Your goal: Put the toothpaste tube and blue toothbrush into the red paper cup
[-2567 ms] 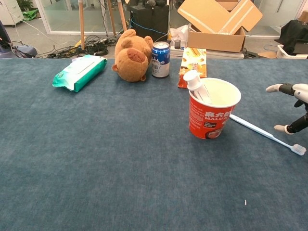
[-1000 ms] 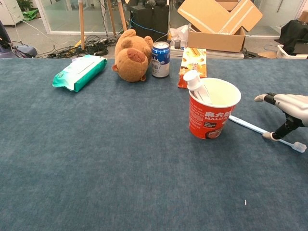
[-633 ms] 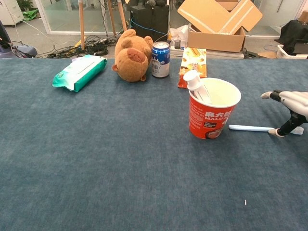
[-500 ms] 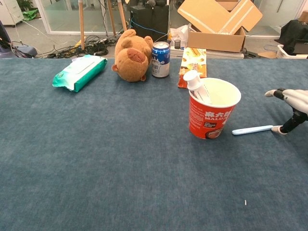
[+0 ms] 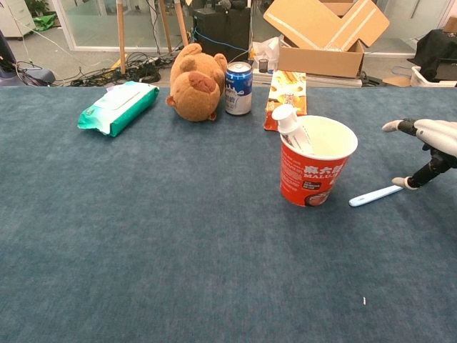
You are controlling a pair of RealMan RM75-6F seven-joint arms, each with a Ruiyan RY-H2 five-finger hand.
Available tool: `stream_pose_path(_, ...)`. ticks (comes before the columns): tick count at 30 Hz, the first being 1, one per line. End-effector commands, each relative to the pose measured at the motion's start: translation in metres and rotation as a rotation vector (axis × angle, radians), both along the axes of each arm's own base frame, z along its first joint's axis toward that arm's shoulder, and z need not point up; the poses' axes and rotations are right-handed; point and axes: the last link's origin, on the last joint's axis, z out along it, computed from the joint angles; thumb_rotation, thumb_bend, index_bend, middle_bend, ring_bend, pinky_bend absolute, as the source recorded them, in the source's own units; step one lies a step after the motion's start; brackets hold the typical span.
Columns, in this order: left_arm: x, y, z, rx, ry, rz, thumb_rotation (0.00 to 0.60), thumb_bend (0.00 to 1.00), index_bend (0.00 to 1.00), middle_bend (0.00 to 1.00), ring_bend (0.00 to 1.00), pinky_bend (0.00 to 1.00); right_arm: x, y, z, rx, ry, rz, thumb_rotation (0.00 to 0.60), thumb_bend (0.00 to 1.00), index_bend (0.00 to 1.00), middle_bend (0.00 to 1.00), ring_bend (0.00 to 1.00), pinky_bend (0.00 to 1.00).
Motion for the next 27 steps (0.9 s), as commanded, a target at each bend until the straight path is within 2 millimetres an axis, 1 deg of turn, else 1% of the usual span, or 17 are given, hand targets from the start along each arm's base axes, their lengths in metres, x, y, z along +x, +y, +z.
stream_pose_path(1, 0.000, 0.000, 0.000, 0.000, 0.000, -0.001, 0.600, 0.00, 0.00, 0.00, 0.00, 0.00, 0.008, 0.005, 0.009, 0.045, 0.005, 0.064, 0.600, 0.18, 0.20, 0.00, 0.00, 0.21)
stream_pose_path(3, 0.000, 0.000, 0.000, 0.001, 0.000, -0.001, 0.600, 0.00, 0.00, 0.00, 0.00, 0.00, 0.010, 0.006, 0.010, 0.085, 0.020, 0.089, 0.600, 0.18, 0.24, 0.00, 0.00, 0.21)
stream_pose_path(9, 0.000, -0.001, 0.001, 0.003, -0.002, 0.000, 0.600, 0.00, 0.00, 0.00, 0.00, 0.00, 0.013, 0.008, 0.011, 0.181, 0.084, 0.124, 0.600, 0.20, 0.31, 0.00, 0.00, 0.21)
stream_pose_path(17, -0.001, -0.001, 0.001, 0.004, -0.003, 0.003, 0.600, 0.00, 0.00, 0.00, 0.00, 0.00, 0.016, 0.009, 0.002, 0.229, 0.146, 0.165, 0.600, 0.20, 0.36, 0.00, 0.00, 0.21)
stream_pose_path(27, -0.002, -0.002, 0.002, 0.004, -0.003, 0.007, 0.600, 0.00, 0.00, 0.00, 0.00, 0.00, 0.017, 0.012, -0.012, 0.253, 0.163, 0.188, 0.600, 0.21, 0.39, 0.00, 0.00, 0.21)
